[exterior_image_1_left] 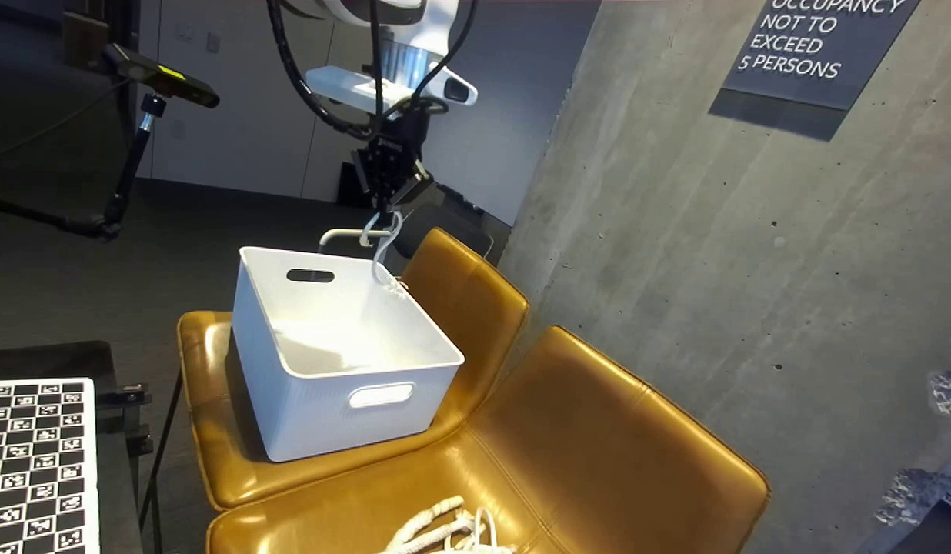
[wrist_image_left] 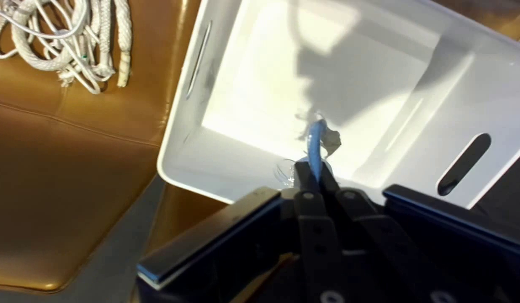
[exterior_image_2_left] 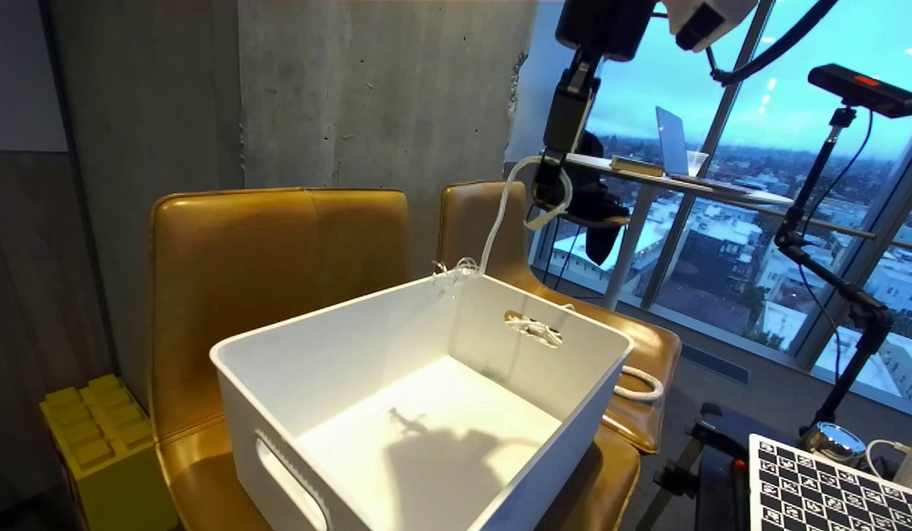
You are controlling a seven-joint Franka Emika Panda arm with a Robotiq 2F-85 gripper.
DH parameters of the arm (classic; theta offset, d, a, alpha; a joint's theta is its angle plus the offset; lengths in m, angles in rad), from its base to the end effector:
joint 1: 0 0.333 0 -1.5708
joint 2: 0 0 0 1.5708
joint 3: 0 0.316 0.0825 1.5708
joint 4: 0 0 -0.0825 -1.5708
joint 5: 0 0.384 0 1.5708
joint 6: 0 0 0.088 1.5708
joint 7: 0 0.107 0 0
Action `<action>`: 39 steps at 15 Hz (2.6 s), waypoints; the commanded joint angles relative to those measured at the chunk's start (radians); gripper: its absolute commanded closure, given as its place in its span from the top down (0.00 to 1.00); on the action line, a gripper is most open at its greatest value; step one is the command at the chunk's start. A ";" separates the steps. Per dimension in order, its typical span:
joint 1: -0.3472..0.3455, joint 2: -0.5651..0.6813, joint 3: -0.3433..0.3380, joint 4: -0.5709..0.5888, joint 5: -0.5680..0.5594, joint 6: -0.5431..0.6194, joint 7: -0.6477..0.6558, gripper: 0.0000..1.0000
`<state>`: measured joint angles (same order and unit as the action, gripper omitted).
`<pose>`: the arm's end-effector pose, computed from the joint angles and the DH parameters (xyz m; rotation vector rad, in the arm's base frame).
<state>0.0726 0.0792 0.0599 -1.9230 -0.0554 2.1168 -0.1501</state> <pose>0.5855 0.0748 0.4598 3.0547 0.4745 0.1770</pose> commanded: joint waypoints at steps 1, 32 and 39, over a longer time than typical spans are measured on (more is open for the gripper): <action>0.011 0.021 0.018 -0.018 -0.002 0.012 -0.007 0.30; -0.351 0.390 -0.146 -0.472 0.001 0.644 -0.517 1.00; -0.388 0.514 -0.154 -0.385 -0.048 0.653 -0.508 0.62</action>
<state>-0.2852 0.5371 -0.1011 -2.3498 -0.0666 2.7445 -0.6639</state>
